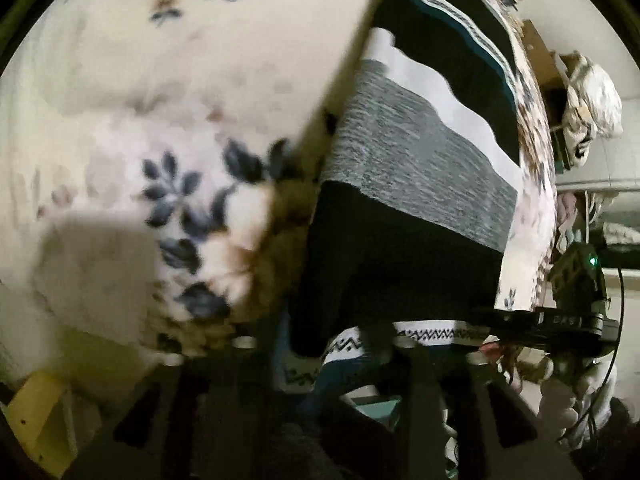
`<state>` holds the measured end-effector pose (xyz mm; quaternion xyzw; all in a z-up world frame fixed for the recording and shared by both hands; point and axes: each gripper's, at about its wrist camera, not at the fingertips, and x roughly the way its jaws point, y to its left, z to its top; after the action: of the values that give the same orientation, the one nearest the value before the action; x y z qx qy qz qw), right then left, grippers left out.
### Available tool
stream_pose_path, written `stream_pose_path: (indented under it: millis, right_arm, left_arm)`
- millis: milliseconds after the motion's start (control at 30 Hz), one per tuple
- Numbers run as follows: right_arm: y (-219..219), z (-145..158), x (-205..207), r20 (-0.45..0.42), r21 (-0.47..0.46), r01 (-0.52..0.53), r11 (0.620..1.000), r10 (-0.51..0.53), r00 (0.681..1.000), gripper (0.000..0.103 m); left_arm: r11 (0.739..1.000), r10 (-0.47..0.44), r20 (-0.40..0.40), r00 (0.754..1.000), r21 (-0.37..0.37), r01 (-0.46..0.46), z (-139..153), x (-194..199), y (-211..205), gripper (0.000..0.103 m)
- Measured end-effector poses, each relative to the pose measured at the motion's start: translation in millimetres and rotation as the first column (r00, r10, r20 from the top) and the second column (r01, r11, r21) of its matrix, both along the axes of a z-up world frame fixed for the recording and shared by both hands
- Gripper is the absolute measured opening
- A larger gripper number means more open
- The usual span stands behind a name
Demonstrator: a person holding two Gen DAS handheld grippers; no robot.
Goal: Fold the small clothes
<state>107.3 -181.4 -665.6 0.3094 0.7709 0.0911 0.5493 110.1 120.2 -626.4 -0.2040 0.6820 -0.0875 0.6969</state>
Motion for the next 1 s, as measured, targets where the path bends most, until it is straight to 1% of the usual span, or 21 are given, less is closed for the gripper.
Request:
stream_pose_path:
  millis: [33, 67, 100, 167, 233, 300, 333, 367, 400, 433, 467, 500, 567, 633, 667, 767, 800, 867, 900, 967, 1000]
  right_arm:
    - [-19, -1, -4, 0.002, 0.022, 0.013, 1.0, -0.013, 1.0, 0.04]
    - [-23, -3, -4, 0.006, 0.031, 0.03, 0.999, -0.03, 1.0, 0.052]
    - [-27, -4, -5, 0.011, 0.04, 0.048, 0.998, -0.048, 0.999, 0.057]
    - [-32, -10, -5, 0.002, 0.066, 0.065, 0.996, -0.065, 0.998, 0.059]
    - [-29, -18, -7, -0.019, 0.094, 0.065, 0.993, -0.064, 0.998, 0.06]
    - [-21, -25, -7, -0.025, 0.117, 0.051, 0.992, -0.049, 0.998, 0.066]
    - [-21, -25, -7, -0.02, 0.111, 0.046, 0.993, -0.044, 0.999, 0.066]
    - [-17, -24, -5, -0.018, 0.103, 0.038, 0.994, -0.036, 0.999, 0.066]
    - [-14, -22, -4, -0.017, 0.086, 0.026, 0.996, -0.025, 1.0, 0.056]
    - [-13, -20, -7, -0.012, 0.068, 0.016, 0.998, -0.016, 1.0, 0.043]
    - [-15, -18, -9, -0.012, 0.044, 0.004, 0.999, -0.004, 1.0, 0.021]
    - [-15, -18, -9, -0.016, 0.047, 0.005, 0.999, -0.004, 1.0, 0.015]
    - [-18, -14, -11, -0.014, 0.065, 0.038, 0.997, -0.037, 0.999, 0.013]
    - [-19, -5, -12, -0.007, 0.09, 0.054, 0.994, -0.054, 0.999, 0.012]
    - [-20, 1, -11, 0.001, 0.106, 0.061, 0.993, -0.061, 0.998, 0.012]
    - [-27, 26, -11, 0.02, 0.198, 0.095, 0.976, -0.101, 0.995, 0.012]
    - [-28, 39, -8, 0.031, 0.239, 0.108, 0.965, -0.119, 0.992, 0.012]
    - [-31, 61, -2, 0.052, 0.288, 0.129, 0.949, -0.15, 0.987, 0.012]
    - [-33, 75, 4, 0.064, 0.322, 0.143, 0.936, -0.172, 0.983, 0.012]
    - [-42, 100, 20, 0.095, 0.352, 0.162, 0.922, -0.207, 0.974, 0.012]
    - [-46, 113, 32, 0.115, 0.373, 0.172, 0.912, -0.229, 0.967, 0.012]
  left_arm:
    - [1.0, 0.002, 0.003, 1.0, -0.005, -0.002, -1, -1, 4, 0.056]
    - [1.0, 0.004, 0.002, 1.0, -0.009, -0.004, -3, -2, 8, 0.062]
    - [1.0, 0.009, -0.008, 1.0, -0.021, -0.009, -8, -4, 13, 0.062]
    - [0.999, 0.005, -0.033, 0.999, -0.04, -0.006, -18, -3, 13, 0.063]
    - [0.999, -0.016, -0.012, 1.0, -0.034, 0.015, -19, -2, 7, 0.066]
    - [0.999, -0.05, 0.013, 0.999, 0.0, 0.05, -14, -2, -7, 0.066]
    - [0.998, -0.068, 0.026, 0.997, 0.015, 0.067, -12, -4, -12, 0.058]
    - [0.996, -0.088, 0.032, 0.996, 0.035, 0.087, -11, -6, -20, 0.018]
    - [0.992, -0.115, -0.007, 0.993, 0.056, 0.115, -16, -8, -29, 0.009]
    - [0.992, -0.11, -0.012, 0.994, 0.064, 0.111, -16, -10, -33, 0.009]
    - [0.992, -0.098, -0.006, 0.995, 0.084, 0.098, -13, -11, -35, 0.009]
    - [0.993, -0.084, -0.008, 0.996, 0.086, 0.085, -10, -12, -35, 0.009]
    - [0.997, -0.04, -0.013, 0.999, 0.06, 0.041, -2, -12, -33, 0.009]
    - [1.0, 0.007, -0.013, 1.0, 0.013, -0.007, 13, -13, -25, 0.008]
    - [1.0, 0.017, -0.011, 1.0, 0.008, -0.017, 20, -14, -22, 0.008]
    - [0.996, 0.064, 0.008, 0.998, -0.055, -0.063, 52, -12, -13, 0.008]
    - [0.991, 0.094, 0.021, 0.995, -0.098, -0.092, 68, -7, -10, 0.008]
    - [0.983, 0.128, 0.047, 0.991, -0.137, -0.12, 89, 4, -5, 0.008]
    - [0.977, 0.147, 0.067, 0.987, -0.164, -0.134, 102, 14, -3, 0.008]
    - [0.964, 0.182, 0.112, 0.977, -0.217, -0.155, 122, 43, -4, 0.008]
    - [0.957, 0.193, 0.13, 0.973, -0.245, -0.157, 127, 57, -5, 0.008]
